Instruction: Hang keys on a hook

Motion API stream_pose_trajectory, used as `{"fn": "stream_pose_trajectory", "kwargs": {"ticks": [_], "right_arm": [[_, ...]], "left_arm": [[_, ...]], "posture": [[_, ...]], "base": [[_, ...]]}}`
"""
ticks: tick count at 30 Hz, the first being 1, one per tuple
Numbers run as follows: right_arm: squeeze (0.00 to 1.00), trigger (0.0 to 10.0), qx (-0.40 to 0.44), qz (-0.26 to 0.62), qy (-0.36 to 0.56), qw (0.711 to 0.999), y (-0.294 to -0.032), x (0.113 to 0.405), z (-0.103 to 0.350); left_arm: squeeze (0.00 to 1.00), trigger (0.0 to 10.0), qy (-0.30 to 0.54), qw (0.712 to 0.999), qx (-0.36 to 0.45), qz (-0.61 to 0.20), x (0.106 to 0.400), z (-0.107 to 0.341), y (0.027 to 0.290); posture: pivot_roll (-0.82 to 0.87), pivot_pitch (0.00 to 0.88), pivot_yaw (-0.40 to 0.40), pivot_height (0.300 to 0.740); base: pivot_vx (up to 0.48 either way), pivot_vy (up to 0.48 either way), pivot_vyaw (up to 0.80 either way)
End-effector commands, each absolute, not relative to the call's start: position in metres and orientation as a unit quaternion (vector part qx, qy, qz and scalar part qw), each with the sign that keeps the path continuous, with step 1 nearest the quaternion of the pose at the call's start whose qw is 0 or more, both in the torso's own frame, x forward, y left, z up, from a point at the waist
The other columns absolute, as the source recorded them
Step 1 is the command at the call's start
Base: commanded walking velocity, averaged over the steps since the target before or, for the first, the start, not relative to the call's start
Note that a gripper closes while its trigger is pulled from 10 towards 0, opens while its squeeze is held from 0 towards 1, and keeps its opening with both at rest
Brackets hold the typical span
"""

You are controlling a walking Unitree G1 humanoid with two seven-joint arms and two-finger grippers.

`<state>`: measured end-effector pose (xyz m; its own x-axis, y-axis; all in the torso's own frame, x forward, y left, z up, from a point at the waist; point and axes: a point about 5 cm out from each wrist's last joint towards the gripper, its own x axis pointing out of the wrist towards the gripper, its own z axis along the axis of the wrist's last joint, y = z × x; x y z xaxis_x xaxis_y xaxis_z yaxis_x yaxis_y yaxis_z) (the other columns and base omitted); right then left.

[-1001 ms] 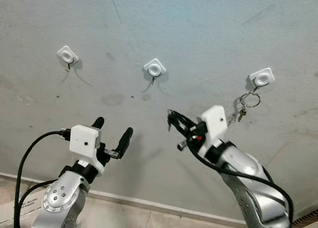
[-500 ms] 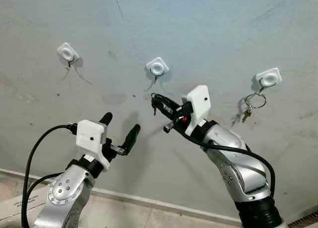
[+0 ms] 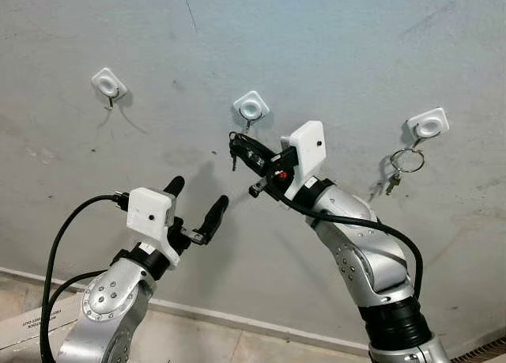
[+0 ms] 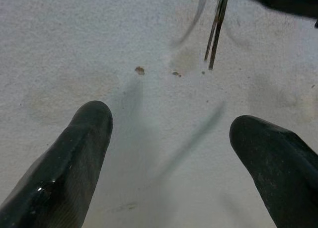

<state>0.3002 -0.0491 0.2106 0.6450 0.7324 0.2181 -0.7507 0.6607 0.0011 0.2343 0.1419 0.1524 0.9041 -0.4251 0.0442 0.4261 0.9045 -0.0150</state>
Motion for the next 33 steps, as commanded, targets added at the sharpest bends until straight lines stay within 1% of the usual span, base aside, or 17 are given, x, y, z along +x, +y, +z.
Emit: {"fn": "stream_pose_trajectory", "kwargs": {"ticks": [1,13,18,26,33], "right_arm": [[0.0,10.0,0.05,0.4,-0.107,0.909,-0.051,0.304,0.215],[0.0,10.0,0.073,0.378,-0.093,0.918,-0.054,0.308,0.211],[0.0,10.0,0.097,0.362,-0.076,0.924,-0.058,0.31,0.206],[0.0,10.0,0.115,0.356,-0.059,0.926,-0.062,0.308,0.198],[0.0,10.0,0.167,0.34,-0.028,0.925,-0.067,0.31,0.189]], "left_arm": [[0.0,10.0,-0.021,0.974,-0.009,-0.224,0.236,0.152,0.14],[0.0,10.0,-0.019,0.974,-0.009,-0.225,0.236,0.151,0.139],[0.0,10.0,-0.018,0.974,-0.01,-0.227,0.236,0.151,0.138],[0.0,10.0,-0.017,0.974,-0.01,-0.227,0.236,0.151,0.138],[0.0,10.0,-0.016,0.973,-0.01,-0.228,0.237,0.15,0.137]], "posture": [[0.11,0.012,-0.007,0.74],[0.11,0.014,-0.006,0.74],[0.11,0.014,-0.006,0.74],[0.11,0.015,-0.005,0.74],[0.11,0.015,-0.003,0.74]], "base": [[0.0,0.0,0.0],[0.0,0.0,0.0],[0.0,0.0,0.0],[0.0,0.0,0.0],[0.0,0.0,0.0]]}}
